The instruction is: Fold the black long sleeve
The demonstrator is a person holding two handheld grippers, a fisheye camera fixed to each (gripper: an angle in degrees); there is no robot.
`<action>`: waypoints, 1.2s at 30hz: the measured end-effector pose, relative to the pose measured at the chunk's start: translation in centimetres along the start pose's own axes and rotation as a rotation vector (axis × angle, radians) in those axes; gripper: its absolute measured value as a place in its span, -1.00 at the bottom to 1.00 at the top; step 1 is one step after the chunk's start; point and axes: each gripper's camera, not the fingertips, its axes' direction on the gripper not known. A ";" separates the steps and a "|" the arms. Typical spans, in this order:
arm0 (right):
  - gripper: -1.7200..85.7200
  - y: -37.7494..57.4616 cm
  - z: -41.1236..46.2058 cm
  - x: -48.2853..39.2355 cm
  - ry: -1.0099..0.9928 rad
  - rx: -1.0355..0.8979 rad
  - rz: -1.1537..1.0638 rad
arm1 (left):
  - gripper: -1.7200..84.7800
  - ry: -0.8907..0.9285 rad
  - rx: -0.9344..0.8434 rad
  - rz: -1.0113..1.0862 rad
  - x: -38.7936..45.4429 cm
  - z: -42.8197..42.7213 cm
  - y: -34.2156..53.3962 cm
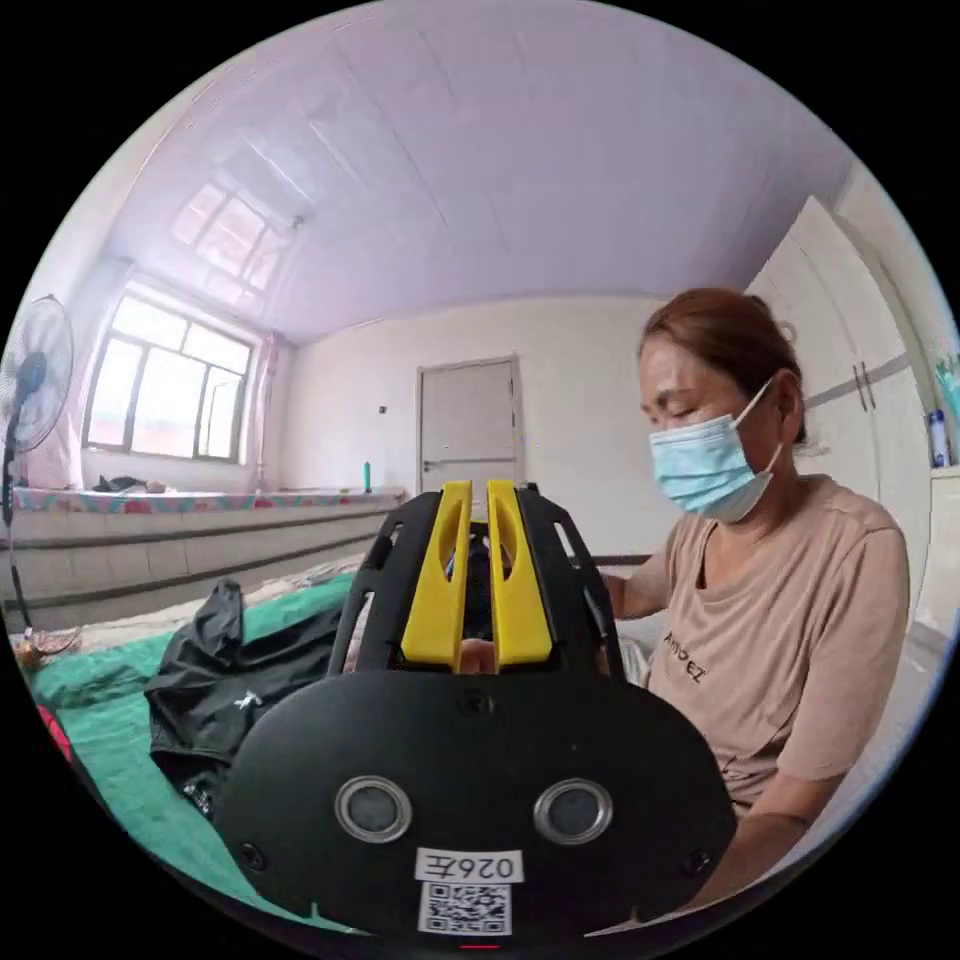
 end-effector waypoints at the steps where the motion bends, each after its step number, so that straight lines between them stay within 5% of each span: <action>1: -0.95 0.0 1.5 -0.2 0.034 -0.065 -0.035 | -0.85 -0.063 -0.071 0.003 0.2 1.0 0.5; 5: -0.88 1.3 11.7 -1.6 0.212 -0.428 -0.296 | -0.36 -0.284 -0.484 -0.006 1.0 6.9 5.3; 13: -0.73 1.1 27.4 -1.1 0.176 -0.738 -0.483 | -0.39 -0.311 -0.774 -0.075 -3.0 12.9 9.2; 15: -0.76 1.0 32.1 -0.6 0.157 -0.862 -0.490 | -0.55 -0.232 -0.842 -0.117 -4.9 13.8 9.4; 18: -0.96 -1.5 34.0 0.7 0.029 -0.944 -0.373 | -0.77 -0.145 -0.807 -0.178 -6.7 12.8 8.9; 21: -0.98 -4.9 30.8 1.5 0.030 -0.825 -0.341 | -0.85 -0.055 -0.728 -0.249 -8.4 10.9 8.4; 26: -0.98 -11.2 26.8 4.3 -0.104 -0.726 -0.199 | -0.86 0.130 -0.646 -0.411 -13.2 10.2 8.4; 31: -0.87 -14.8 37.8 13.8 -0.291 -0.823 0.249 | -0.74 0.275 -0.741 -0.592 -19.1 12.3 10.8; 33: -0.80 -13.5 44.0 16.9 -0.291 -0.987 0.418 | -0.66 0.239 -0.706 -0.607 -19.7 10.8 10.2; 36: -0.83 -14.0 44.5 16.6 -0.238 -0.831 0.407 | -0.57 0.042 -0.659 -0.552 -18.4 8.1 8.1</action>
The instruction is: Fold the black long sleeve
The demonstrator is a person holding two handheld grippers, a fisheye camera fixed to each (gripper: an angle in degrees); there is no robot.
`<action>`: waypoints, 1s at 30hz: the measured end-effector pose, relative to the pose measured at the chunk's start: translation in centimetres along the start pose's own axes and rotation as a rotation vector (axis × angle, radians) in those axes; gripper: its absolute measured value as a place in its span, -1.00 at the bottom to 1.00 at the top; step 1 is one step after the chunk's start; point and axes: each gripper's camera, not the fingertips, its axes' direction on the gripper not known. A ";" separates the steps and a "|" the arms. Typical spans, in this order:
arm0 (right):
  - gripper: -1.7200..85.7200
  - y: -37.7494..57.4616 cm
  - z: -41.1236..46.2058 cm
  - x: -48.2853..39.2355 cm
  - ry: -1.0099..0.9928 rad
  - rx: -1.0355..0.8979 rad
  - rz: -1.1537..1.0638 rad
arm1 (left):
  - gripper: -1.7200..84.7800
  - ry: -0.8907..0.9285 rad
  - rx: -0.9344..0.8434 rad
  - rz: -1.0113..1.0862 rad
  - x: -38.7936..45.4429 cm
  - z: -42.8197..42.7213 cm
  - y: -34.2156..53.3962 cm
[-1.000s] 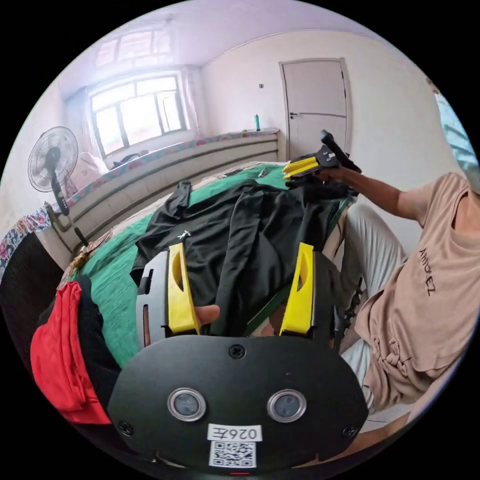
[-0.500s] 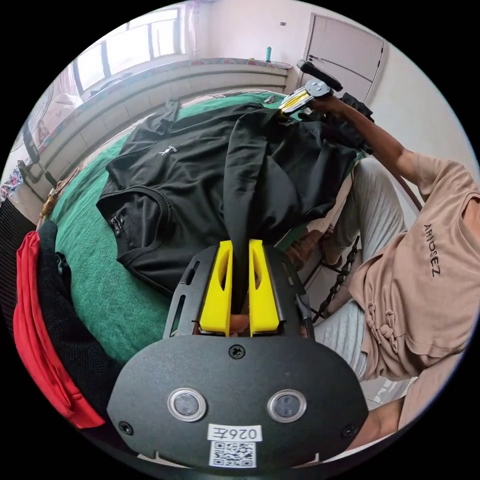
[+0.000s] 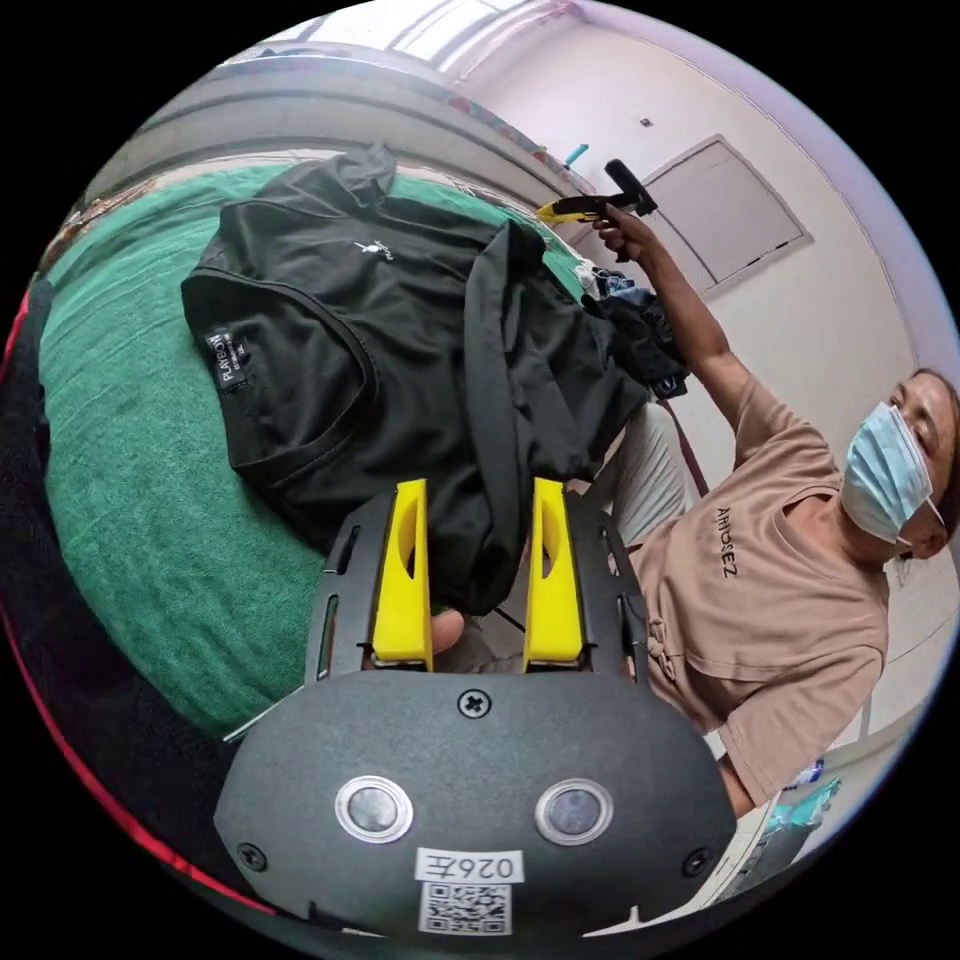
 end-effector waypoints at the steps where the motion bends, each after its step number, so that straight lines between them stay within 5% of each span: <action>1: -0.83 0.2 0.0 -0.3 -0.007 0.019 -0.023 | -0.54 -0.031 0.007 0.004 0.5 -0.4 0.1; 13: -0.97 4.2 7.6 -5.9 0.229 0.046 -0.255 | -0.58 -0.233 -0.167 0.339 9.3 6.7 -8.2; 15: -0.98 1.9 9.9 -6.0 0.312 0.053 -0.230 | -0.63 -0.436 -0.287 0.337 8.4 9.6 -9.0; 20: -0.99 -2.0 12.5 -3.8 0.370 -0.027 -0.107 | -0.68 -0.204 -0.234 0.167 5.1 7.0 -9.3; 25: -0.98 0.6 10.1 -4.3 0.439 0.088 -0.103 | -0.78 -0.186 -0.037 0.134 7.2 2.1 -5.9; 30: -0.98 7.2 8.5 -6.9 0.305 0.098 -0.240 | -0.81 -0.353 -0.201 0.191 10.0 4.6 -3.5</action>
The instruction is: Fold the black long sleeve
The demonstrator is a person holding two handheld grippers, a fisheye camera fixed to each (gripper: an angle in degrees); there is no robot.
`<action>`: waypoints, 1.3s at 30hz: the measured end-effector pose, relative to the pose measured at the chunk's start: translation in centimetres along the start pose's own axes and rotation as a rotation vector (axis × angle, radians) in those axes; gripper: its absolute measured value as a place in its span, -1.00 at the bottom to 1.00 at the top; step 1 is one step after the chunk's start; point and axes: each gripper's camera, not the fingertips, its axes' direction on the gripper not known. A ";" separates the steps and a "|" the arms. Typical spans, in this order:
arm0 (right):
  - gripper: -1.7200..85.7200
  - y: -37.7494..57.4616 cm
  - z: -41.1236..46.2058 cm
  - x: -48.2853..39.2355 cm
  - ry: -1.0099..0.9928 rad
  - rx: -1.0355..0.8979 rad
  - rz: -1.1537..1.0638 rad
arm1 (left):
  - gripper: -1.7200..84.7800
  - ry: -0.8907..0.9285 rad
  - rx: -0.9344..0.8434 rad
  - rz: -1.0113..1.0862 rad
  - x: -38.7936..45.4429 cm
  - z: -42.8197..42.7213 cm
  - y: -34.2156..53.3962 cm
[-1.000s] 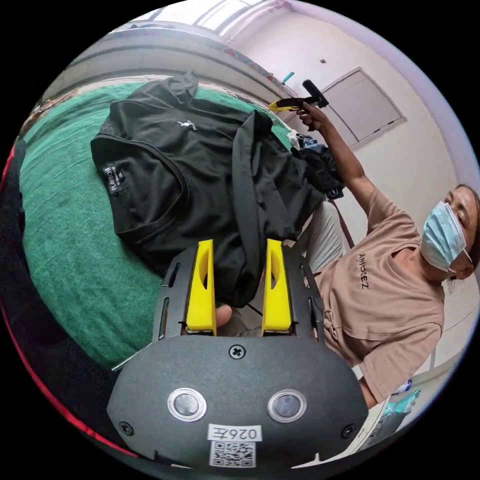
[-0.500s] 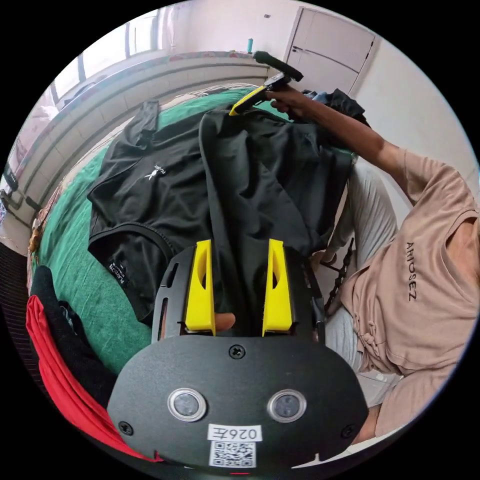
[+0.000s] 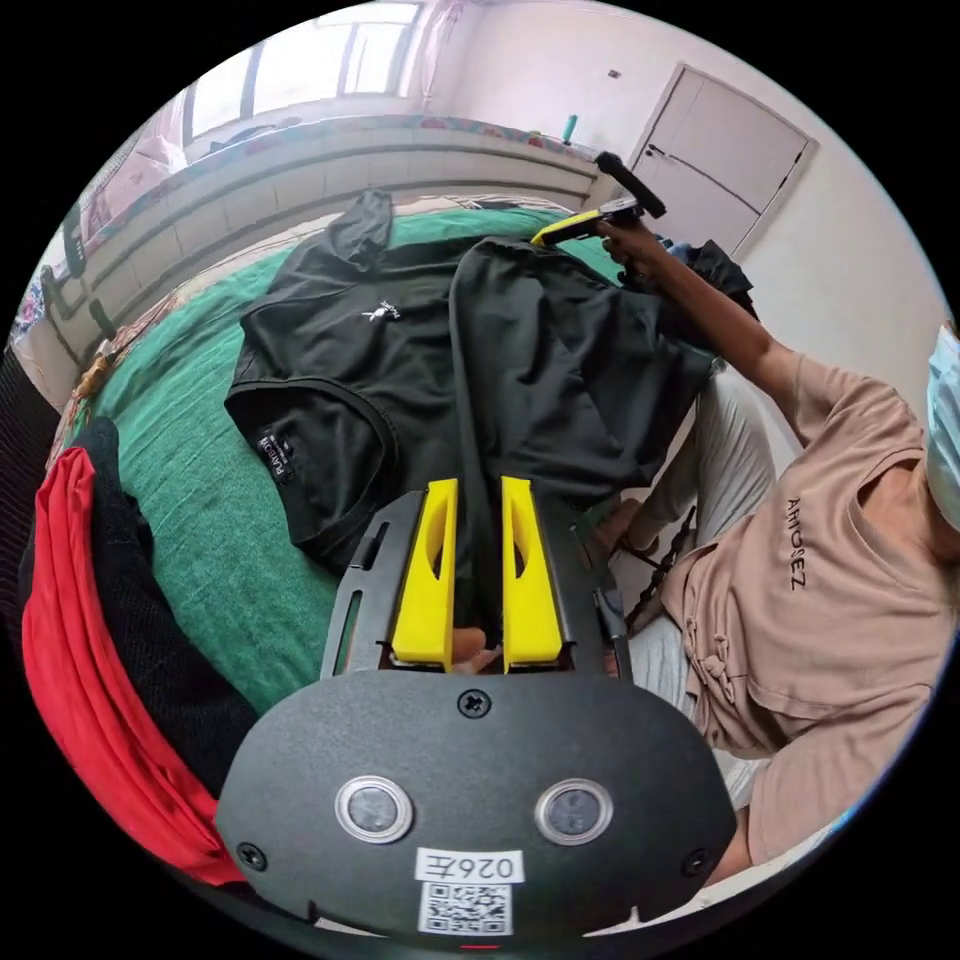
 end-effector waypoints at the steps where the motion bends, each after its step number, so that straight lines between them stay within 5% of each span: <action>1: -0.98 0.8 -0.4 -0.7 -0.027 0.011 -0.020 | -0.82 -0.046 -0.052 0.009 0.2 0.7 0.1; 4: -0.98 4.4 -1.2 -4.7 -0.181 -0.013 -0.138 | -0.93 -0.103 -0.229 -0.036 -0.1 2.3 0.7; 8: -0.98 9.5 -3.3 -10.4 -0.276 -0.005 -0.276 | -0.93 -0.116 -0.025 -0.016 3.0 -1.8 3.3; 16: -0.85 16.6 -3.2 -20.1 -0.344 0.002 -0.398 | -0.59 0.005 -0.037 0.062 5.9 1.8 4.3; 20: -0.91 17.4 -0.1 -22.5 -0.300 -0.113 -0.397 | -0.85 -0.026 -0.084 0.113 5.4 2.2 4.2; 24: -0.98 20.1 -2.7 -20.9 -0.329 -0.019 -0.327 | -0.94 -0.036 -0.065 0.123 4.2 0.8 6.1; 29: -0.98 23.0 0.5 -19.1 -0.374 -0.197 -0.278 | -0.95 0.015 -0.131 0.091 3.5 2.1 6.1; 35: -0.97 28.1 -4.0 -12.3 -0.276 -0.076 -0.061 | -0.97 -0.116 -0.174 0.069 4.4 -0.1 7.9; 39: -0.89 32.7 -8.3 -4.9 -0.154 0.032 0.205 | -0.98 -0.098 0.066 0.027 5.7 -5.1 8.9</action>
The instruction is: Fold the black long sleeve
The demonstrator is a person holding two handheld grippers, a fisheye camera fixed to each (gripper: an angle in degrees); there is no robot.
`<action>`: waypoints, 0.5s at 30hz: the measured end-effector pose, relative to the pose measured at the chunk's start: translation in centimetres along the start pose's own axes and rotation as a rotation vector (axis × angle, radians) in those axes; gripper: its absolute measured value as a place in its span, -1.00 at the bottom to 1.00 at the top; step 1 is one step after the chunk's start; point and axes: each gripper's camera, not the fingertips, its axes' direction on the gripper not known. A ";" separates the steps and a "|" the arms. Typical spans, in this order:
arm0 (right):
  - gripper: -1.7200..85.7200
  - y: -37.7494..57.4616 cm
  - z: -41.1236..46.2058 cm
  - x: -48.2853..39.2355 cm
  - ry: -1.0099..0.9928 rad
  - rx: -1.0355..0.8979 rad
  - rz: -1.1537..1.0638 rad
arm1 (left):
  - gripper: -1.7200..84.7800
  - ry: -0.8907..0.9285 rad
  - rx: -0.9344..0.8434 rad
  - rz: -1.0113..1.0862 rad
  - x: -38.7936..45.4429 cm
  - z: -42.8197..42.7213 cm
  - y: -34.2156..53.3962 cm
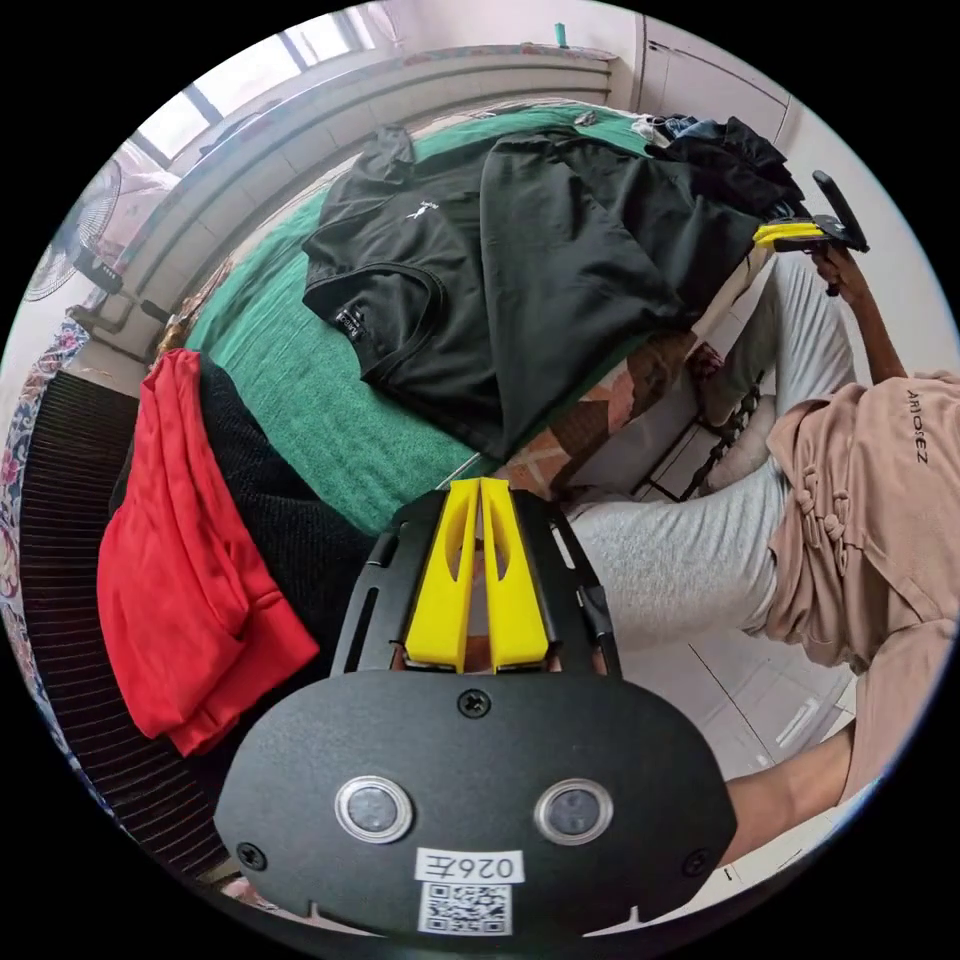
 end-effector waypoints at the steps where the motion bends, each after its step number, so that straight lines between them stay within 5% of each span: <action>1: -0.88 0.5 -0.6 1.1 0.022 0.009 0.036 | -0.98 0.028 0.071 -0.002 0.3 -0.9 -0.1; 3: -0.79 2.1 -2.1 5.1 0.064 0.028 0.181 | -0.97 0.169 0.375 0.057 2.4 -3.5 -1.0; 6: -0.72 3.8 -2.7 9.4 0.000 0.084 0.335 | -0.93 0.199 0.500 0.161 6.6 -1.9 -4.7; 11: -0.72 3.7 -0.8 13.8 -0.144 0.115 0.476 | -0.78 0.249 0.271 0.307 13.2 7.7 -14.1; 15: -0.93 1.3 1.1 13.9 -0.077 -0.008 0.397 | -0.89 0.266 0.009 0.444 17.7 14.7 -19.3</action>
